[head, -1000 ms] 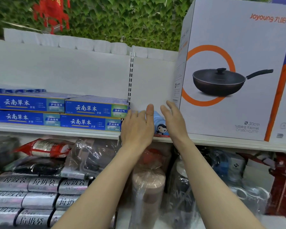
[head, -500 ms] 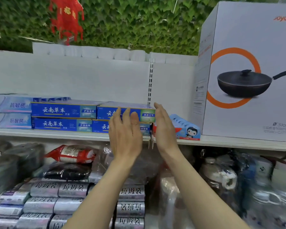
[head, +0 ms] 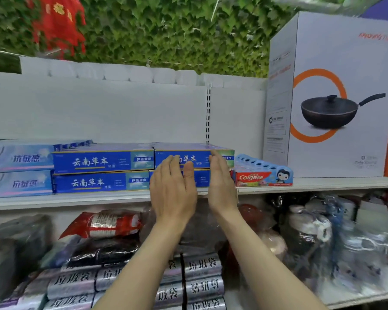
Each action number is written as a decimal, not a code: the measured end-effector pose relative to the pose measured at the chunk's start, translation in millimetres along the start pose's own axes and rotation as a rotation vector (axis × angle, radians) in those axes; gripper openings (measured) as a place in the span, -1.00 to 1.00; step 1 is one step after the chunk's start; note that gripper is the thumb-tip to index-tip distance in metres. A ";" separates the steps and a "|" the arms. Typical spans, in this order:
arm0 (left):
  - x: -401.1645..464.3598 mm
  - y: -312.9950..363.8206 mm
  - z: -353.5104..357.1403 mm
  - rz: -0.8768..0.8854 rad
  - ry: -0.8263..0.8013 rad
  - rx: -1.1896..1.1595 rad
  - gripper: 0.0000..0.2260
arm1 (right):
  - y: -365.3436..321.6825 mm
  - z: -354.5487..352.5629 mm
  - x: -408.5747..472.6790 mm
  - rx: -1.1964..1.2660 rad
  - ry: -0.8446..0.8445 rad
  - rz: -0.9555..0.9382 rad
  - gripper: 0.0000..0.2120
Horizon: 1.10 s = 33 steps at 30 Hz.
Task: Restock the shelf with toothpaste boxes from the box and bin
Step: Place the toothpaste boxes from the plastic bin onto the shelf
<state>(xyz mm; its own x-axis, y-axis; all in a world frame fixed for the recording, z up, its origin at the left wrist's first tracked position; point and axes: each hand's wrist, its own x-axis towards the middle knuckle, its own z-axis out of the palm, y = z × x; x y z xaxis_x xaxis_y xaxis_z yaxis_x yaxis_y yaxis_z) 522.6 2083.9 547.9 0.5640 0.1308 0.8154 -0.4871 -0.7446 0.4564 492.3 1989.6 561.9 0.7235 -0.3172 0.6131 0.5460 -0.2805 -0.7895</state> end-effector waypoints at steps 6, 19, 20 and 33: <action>32.2 -2.3 -13.7 0.083 -0.005 0.115 -0.07 | -15.7 -12.8 10.5 0.031 0.072 -0.007 -0.68; 128.2 32.4 -6.9 -0.120 -0.718 0.239 -0.14 | -27.6 -41.4 98.8 -0.223 -0.197 0.178 -0.51; 135.1 30.6 -5.4 -0.180 -0.776 0.230 -0.08 | -27.8 -42.1 108.3 -0.226 -0.226 0.222 -0.52; 165.9 7.6 32.8 -0.160 -1.044 0.375 -0.27 | -17.3 -39.4 162.4 -0.026 -0.350 0.664 -0.62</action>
<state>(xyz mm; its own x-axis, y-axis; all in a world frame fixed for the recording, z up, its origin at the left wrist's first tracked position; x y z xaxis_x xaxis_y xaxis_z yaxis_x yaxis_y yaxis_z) 634.4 2078.4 674.9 0.9706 -0.2395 -0.0220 -0.2267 -0.9415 0.2494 583.7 1907.2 676.2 0.9918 -0.1214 -0.0406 -0.0591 -0.1532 -0.9864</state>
